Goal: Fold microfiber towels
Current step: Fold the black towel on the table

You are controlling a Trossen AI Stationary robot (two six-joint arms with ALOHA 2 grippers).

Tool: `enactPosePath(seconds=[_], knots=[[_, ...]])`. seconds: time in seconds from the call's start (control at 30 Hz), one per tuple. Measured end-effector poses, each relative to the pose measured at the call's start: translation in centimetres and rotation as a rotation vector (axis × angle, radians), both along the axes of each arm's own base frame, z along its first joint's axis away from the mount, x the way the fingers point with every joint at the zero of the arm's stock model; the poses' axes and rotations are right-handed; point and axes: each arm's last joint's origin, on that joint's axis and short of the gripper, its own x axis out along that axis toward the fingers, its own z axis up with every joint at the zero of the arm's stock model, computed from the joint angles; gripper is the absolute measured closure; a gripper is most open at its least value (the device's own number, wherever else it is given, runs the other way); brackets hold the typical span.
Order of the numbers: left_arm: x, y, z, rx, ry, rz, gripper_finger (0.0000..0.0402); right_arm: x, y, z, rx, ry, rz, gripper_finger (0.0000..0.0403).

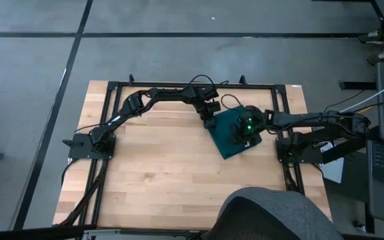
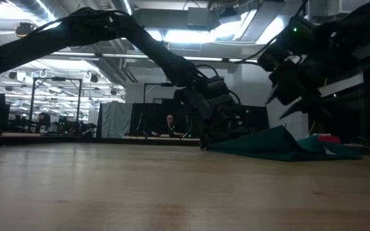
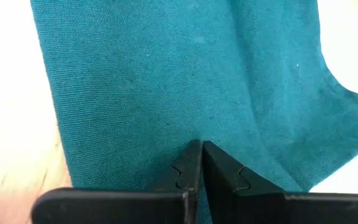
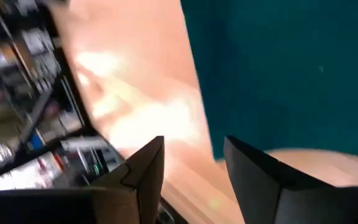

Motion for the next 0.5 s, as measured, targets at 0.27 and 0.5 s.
enactPosePath(seconds=[0.27,0.5], knots=[[0.1,0.0,0.0,0.003,-0.010,0.002,0.0386,0.9,1.0,-0.8,-0.001,0.051,-0.074,0.0320],[0.2,0.1,0.0,0.008,-0.021,0.005,0.0386,2.8,1.2,-2.9,0.031,0.046,-0.042,0.0384]])
